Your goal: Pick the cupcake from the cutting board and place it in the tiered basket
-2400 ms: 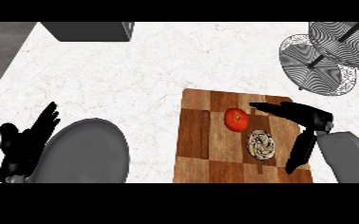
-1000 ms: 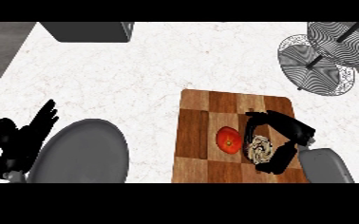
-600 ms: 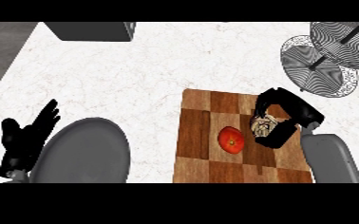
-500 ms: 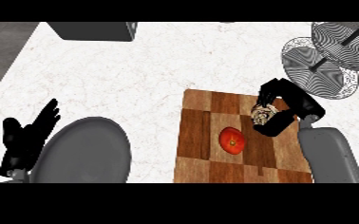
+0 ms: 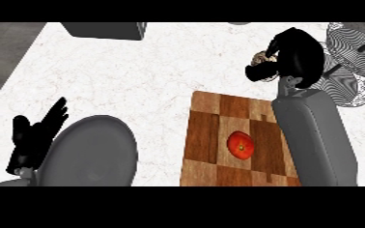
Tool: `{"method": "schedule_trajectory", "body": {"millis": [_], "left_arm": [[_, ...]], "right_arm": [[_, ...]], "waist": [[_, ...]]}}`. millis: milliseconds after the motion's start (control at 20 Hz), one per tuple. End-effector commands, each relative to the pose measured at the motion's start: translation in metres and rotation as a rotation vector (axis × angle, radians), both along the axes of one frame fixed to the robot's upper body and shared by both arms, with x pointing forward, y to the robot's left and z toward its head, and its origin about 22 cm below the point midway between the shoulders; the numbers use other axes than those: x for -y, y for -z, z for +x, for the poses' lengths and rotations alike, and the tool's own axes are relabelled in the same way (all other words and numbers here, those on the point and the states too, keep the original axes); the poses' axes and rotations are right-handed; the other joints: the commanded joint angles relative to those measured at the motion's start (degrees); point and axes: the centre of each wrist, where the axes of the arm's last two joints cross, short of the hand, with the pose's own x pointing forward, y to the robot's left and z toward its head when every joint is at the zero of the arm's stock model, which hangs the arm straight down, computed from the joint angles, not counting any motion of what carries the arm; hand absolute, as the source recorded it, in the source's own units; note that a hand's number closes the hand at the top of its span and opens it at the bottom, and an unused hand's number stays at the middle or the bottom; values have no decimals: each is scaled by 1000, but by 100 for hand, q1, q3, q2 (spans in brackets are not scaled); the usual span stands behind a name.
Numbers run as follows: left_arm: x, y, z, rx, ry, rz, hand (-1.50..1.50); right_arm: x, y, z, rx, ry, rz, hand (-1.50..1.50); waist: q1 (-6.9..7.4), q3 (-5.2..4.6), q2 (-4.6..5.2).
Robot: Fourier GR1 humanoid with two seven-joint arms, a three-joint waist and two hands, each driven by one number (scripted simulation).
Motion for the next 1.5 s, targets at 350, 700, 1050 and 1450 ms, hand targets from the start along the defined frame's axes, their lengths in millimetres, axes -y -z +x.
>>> {"method": "schedule_trajectory", "body": {"millis": [350,700,1050,1450], "left_arm": [[10,3,-1,12,-4,-17,0],[-9,-6,-18,8,-18,-11,0],[8,-3,-4,19,-5,-10,0],[0,-12,2,27,-10,-11,0]], "right_arm": [[-111,-87,31,265,333,-80,150],[-68,-94,66,349,335,-55,150],[9,-89,106,351,372,-160,150],[63,-93,113,549,329,74,150]], "waist": [[-33,66,90],[-115,77,79],[-90,77,124],[-39,82,162]]}}
